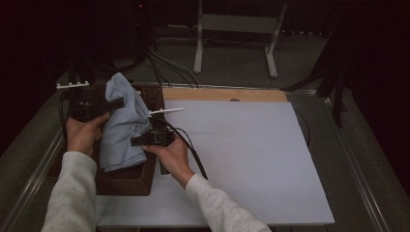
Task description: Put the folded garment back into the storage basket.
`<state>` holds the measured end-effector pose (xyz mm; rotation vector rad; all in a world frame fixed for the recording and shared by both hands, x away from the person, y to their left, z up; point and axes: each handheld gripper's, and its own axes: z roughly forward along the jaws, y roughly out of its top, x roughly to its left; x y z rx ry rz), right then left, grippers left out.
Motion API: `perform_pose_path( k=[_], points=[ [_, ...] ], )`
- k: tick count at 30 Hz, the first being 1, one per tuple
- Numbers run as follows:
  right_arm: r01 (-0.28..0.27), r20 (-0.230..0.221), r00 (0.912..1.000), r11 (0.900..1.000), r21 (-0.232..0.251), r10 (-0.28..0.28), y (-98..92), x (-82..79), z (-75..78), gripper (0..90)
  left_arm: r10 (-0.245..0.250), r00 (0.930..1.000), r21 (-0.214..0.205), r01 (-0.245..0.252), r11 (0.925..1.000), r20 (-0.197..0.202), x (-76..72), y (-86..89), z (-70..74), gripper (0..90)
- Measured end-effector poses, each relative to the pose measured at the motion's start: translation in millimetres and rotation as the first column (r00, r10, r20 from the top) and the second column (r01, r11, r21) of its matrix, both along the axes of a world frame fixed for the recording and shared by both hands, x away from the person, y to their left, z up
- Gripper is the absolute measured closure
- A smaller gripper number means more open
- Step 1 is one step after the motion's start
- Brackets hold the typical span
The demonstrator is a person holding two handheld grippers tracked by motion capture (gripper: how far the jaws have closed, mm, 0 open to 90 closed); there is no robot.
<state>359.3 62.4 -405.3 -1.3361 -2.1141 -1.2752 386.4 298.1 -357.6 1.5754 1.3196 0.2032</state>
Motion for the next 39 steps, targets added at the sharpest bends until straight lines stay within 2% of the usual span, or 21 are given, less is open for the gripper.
perform_pose_path(
  k=[12, 19, 36, 39],
  points=[
    [-0.015, 0.010, 0.9998, 0.9996, -0.023, 0.015, 16.9, -4.7, -2.8, 79.7, 0.008, 0.9999, 0.008, -0.008, 0.9999, 0.007, -4.0, 10.8, -2.7, 82.1],
    [-0.021, 0.010, 0.9997, 0.9990, -0.040, 0.021, 24.1, -6.3, -9.3, 79.7, 0.016, 0.9999, 0.022, -0.016, 0.9996, -0.001, -5.8, 15.8, -7.0, 82.1],
    [-0.017, 0.008, 0.9998, 0.9988, -0.046, 0.017, 36.1, -10.9, -15.9, 79.7, 0.019, 0.9998, 0.032, -0.020, 0.9993, 0.003, -9.5, 24.3, -9.6, 82.0],
    [-0.013, 0.019, 0.9997, 0.9981, -0.060, 0.014, 38.4, -12.0, -15.6, 79.7, 0.019, 0.9998, 0.034, -0.019, 0.9992, 0.006, -9.5, 24.0, -9.9, 82.0]
  ],
)
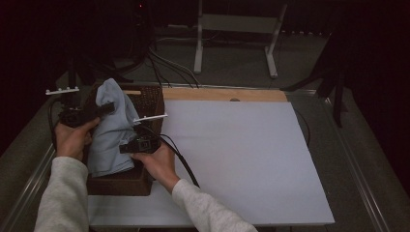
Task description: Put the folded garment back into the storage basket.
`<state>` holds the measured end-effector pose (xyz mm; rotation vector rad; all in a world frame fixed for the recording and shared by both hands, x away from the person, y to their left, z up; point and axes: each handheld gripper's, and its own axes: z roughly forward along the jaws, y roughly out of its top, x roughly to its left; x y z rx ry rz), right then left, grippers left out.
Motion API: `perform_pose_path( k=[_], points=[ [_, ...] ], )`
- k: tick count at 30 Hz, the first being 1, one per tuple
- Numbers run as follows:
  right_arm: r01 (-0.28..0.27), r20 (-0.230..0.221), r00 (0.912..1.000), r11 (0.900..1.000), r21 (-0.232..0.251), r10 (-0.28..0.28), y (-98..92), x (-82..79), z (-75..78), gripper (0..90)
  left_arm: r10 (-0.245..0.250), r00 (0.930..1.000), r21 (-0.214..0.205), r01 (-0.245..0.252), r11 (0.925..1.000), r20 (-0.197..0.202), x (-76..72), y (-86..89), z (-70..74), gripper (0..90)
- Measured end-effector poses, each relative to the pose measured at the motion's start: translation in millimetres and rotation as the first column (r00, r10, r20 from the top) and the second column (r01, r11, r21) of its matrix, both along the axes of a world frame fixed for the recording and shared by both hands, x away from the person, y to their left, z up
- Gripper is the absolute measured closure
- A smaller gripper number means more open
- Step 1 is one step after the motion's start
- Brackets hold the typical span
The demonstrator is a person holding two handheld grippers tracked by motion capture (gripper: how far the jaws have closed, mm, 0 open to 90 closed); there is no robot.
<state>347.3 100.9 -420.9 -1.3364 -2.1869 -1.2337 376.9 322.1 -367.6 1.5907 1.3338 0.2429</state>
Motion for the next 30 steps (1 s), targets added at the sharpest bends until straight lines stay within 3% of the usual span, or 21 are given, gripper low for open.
perform_pose_path(
  k=[5, 17, 27, 30],
  points=[
    [-0.003, 0.022, 0.9998, 0.9999, -0.016, 0.003, 5.5, -3.0, 1.1, 79.7, -0.002, 1.0000, 0.007, 0.002, 1.0000, -0.002, -0.5, 0.6, -0.2, 82.0],
    [-0.012, 0.022, 0.9997, 0.9986, -0.052, 0.013, 15.1, -6.9, -4.9, 79.5, 0.006, 1.0000, 0.016, -0.006, 0.9998, -0.008, -3.5, 6.6, -3.8, 82.0],
    [-0.054, 0.009, 0.9985, 0.9950, -0.084, 0.055, 21.0, -10.9, -8.7, 78.3, 0.004, 0.9997, 0.037, -0.003, 0.9993, -0.022, -3.2, 5.2, -7.3, 81.9],
    [-0.070, 0.028, 0.9969, 0.9919, -0.106, 0.073, 22.0, -13.0, -8.5, 78.0, 0.004, 0.9996, 0.042, -0.003, 0.9991, -0.027, -3.4, 5.1, -8.9, 81.9]
  ],
)
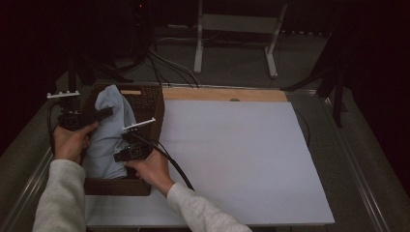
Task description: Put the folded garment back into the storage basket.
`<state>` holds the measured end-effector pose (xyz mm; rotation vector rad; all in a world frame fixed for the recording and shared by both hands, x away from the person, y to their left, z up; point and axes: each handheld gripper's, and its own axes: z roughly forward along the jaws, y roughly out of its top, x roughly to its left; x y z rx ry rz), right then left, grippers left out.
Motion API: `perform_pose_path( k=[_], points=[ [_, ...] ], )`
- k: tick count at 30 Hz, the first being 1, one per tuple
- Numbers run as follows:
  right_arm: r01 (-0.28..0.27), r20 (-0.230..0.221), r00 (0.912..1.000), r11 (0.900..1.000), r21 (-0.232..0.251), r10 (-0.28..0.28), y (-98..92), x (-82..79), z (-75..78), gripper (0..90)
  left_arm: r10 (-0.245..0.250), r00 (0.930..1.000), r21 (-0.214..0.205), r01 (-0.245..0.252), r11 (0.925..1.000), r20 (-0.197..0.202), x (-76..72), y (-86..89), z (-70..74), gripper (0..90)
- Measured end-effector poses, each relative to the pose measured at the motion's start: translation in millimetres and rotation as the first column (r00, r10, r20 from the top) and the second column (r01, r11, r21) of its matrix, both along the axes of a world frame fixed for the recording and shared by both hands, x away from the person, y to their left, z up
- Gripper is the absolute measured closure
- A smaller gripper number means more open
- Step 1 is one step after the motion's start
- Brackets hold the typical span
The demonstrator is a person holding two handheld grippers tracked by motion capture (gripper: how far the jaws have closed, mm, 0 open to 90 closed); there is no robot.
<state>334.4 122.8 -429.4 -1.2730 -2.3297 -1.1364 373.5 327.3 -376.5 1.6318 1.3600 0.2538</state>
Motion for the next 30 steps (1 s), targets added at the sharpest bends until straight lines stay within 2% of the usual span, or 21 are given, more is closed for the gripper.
perform_pose_path(
  k=[11, 13, 14, 15, 16, 17, 18, 19, 20, 23, 26, 30],
  points=[
    [-0.029, 0.026, 0.9992, 0.9993, -0.022, 0.030, 1.7, -3.2, 0.6, 76.9, 0.012, 0.9998, 0.014, -0.011, 0.9998, -0.014, 0.1, 2.0, -4.1, 81.4],
    [-0.041, 0.036, 0.9984, 0.9985, -0.036, 0.043, 2.7, -4.9, 1.5, 74.4, 0.027, 0.9995, 0.029, -0.026, 0.9992, -0.018, 0.3, 1.7, -4.3, 80.4],
    [-0.050, 0.040, 0.9978, 0.9979, -0.042, 0.052, 2.9, -5.5, 2.4, 70.6, 0.054, 0.9983, 0.059, -0.052, 0.9969, -0.024, 0.9, 0.8, -4.1, 63.0],
    [-0.068, 0.053, 0.9961, 0.9970, -0.037, 0.070, 3.0, -6.6, 4.2, 60.4, 0.074, 0.9969, 0.077, -0.072, 0.9944, -0.026, 1.9, -0.9, -4.2, 63.0],
    [-0.091, 0.065, 0.9937, 0.9959, 0.003, 0.090, 2.3, -8.8, 7.8, 37.3, 0.096, 0.9953, 0.109, -0.094, 0.9896, -0.011, 2.8, -5.2, -3.7, 33.7],
    [-0.091, 0.065, 0.9937, 0.9959, 0.003, 0.090, 2.3, -8.8, 7.8, 37.3, 0.096, 0.9953, 0.109, -0.094, 0.9896, -0.011, 2.8, -5.2, -3.7, 22.8],
    [-0.081, 0.116, 0.9901, 0.9965, 0.018, 0.079, 0.7, -10.7, 11.0, 21.9, 0.102, 0.9947, 0.123, -0.099, 0.9874, -0.015, 3.3, -7.3, -3.6, 18.0],
    [-0.081, 0.116, 0.9901, 0.9965, 0.018, 0.079, 0.7, -10.7, 11.0, 21.9, 0.095, 0.9955, 0.129, -0.093, 0.9873, -0.007, 3.2, -8.9, -3.5, 18.0],
    [-0.074, 0.144, 0.9869, 0.9972, 0.008, 0.072, -1.5, -10.5, 13.2, 19.0, 0.084, 0.9964, 0.123, -0.085, 0.9887, 0.010, 2.6, -10.2, -2.7, 15.0],
    [-0.078, 0.144, 0.9867, 0.9969, 0.014, 0.075, -4.2, -8.6, 12.8, 15.6, 0.072, 0.9973, 0.110, -0.074, 0.9912, 0.014, 2.6, -10.0, -2.6, 10.5],
    [-0.075, 0.157, 0.9847, 0.9972, -0.002, 0.075, -7.3, -6.6, 12.8, 14.5, 0.065, 0.9978, 0.107, -0.066, 0.9920, 0.014, 2.3, -8.7, -2.5, 3.9],
    [-0.077, 0.177, 0.9812, 0.9970, -0.006, 0.076, -9.3, -6.8, 14.2, 10.1, 0.054, 0.9983, 0.096, -0.056, 0.9938, 0.020, 1.8, -8.6, -1.8, 0.7]
  ],
)
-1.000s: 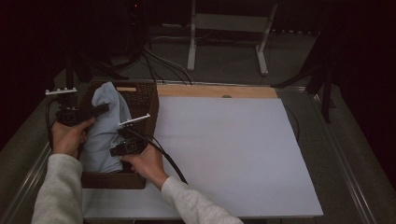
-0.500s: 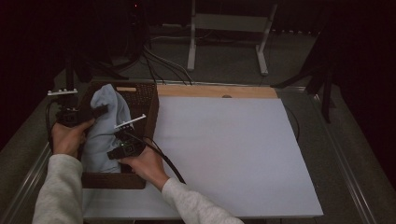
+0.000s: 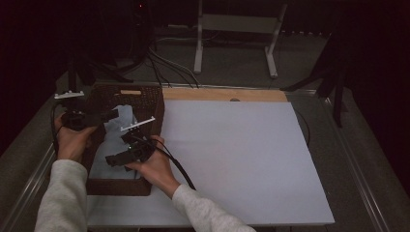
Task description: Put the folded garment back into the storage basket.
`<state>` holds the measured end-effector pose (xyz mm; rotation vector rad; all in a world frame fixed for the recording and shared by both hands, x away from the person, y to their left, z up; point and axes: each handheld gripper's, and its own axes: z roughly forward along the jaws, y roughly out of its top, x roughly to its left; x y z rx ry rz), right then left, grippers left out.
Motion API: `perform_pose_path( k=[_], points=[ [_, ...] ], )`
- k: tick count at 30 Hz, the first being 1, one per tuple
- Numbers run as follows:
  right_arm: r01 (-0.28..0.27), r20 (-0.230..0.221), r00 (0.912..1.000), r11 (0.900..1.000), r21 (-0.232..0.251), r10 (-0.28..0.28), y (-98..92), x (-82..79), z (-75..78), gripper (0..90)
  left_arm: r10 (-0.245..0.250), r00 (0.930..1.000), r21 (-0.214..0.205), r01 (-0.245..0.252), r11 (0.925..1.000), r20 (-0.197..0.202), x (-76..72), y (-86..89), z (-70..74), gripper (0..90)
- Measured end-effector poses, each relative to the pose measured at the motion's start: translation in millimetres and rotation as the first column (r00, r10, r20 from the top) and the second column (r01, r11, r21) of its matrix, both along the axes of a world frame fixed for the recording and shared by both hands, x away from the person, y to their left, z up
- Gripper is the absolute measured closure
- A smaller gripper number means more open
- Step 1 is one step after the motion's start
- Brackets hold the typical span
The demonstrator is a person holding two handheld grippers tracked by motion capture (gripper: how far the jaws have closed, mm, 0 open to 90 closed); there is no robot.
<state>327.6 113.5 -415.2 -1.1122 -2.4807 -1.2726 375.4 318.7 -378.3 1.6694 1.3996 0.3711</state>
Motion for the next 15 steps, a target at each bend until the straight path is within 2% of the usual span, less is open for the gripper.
perform_pose_path(
  k=[4, 10, 15],
  points=[
    [-0.004, 0.028, 0.9996, 1.0000, 0.009, 0.003, -1.1, -0.7, 1.6, 4.2, -0.004, 0.9999, -0.006, 0.004, 1.0000, 0.012, 0.0, -0.4, 0.6, 0.4],
    [-0.020, 0.047, 0.9987, 0.9998, 0.005, 0.019, -3.5, -0.9, 3.1, 3.1, 0.006, 0.9994, -0.002, -0.006, 1.0000, 0.033, -1.1, -1.3, 2.4, 0.3],
    [-0.021, 0.056, 0.9982, 0.9997, 0.014, 0.021, -6.2, -1.1, 5.1, 3.0, -0.002, 0.9994, 0.008, 0.002, 1.0000, 0.034, -1.2, -3.9, 2.5, 0.2]
  ],
)
